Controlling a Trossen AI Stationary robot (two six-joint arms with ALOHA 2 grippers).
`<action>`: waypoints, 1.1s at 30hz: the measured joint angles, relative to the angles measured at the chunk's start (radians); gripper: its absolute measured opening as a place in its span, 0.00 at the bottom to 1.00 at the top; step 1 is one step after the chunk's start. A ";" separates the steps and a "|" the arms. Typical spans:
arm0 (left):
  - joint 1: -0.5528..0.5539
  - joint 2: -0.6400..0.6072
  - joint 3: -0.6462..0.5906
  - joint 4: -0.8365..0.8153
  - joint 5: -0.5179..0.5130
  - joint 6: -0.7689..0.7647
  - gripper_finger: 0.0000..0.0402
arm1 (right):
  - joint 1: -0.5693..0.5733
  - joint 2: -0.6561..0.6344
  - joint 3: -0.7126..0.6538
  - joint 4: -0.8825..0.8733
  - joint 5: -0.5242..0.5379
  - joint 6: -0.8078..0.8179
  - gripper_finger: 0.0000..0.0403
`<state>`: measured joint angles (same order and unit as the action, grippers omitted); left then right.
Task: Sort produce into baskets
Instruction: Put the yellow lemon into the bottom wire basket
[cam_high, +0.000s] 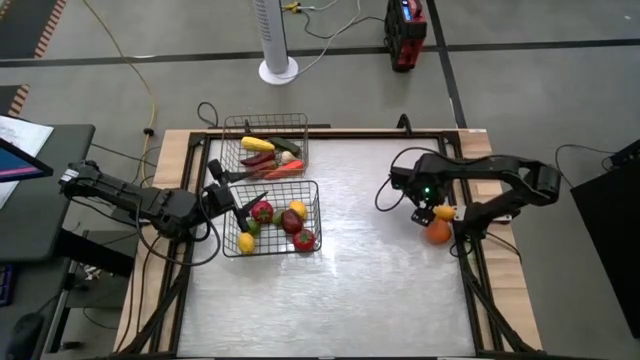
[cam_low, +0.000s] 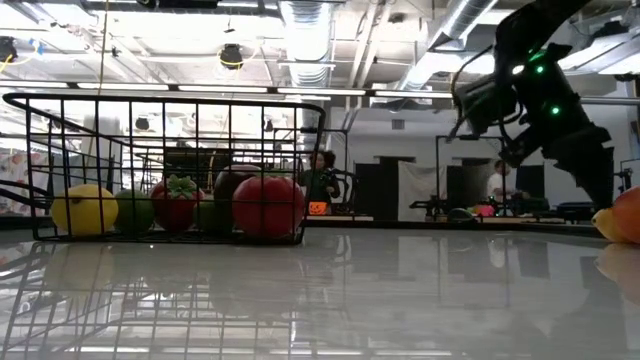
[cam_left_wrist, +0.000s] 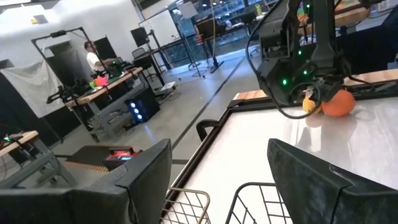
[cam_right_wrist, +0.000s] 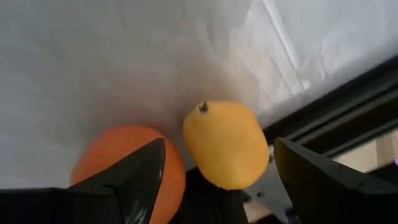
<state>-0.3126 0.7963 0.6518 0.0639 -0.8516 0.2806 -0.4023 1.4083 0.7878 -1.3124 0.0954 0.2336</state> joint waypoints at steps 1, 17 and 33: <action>0.000 0.000 0.000 -0.001 0.000 -0.003 0.63 | 0.000 0.018 0.000 -0.006 0.000 0.010 0.82; 0.000 0.000 0.000 -0.010 0.002 -0.008 0.63 | 0.002 0.289 -0.001 -0.063 0.004 0.039 0.76; 0.000 0.000 0.000 -0.014 0.002 -0.008 0.63 | 0.053 0.268 0.118 -0.085 0.062 0.001 0.55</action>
<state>-0.3126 0.7963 0.6518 0.0502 -0.8493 0.2722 -0.3491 1.6762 0.9061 -1.3970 0.1570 0.2348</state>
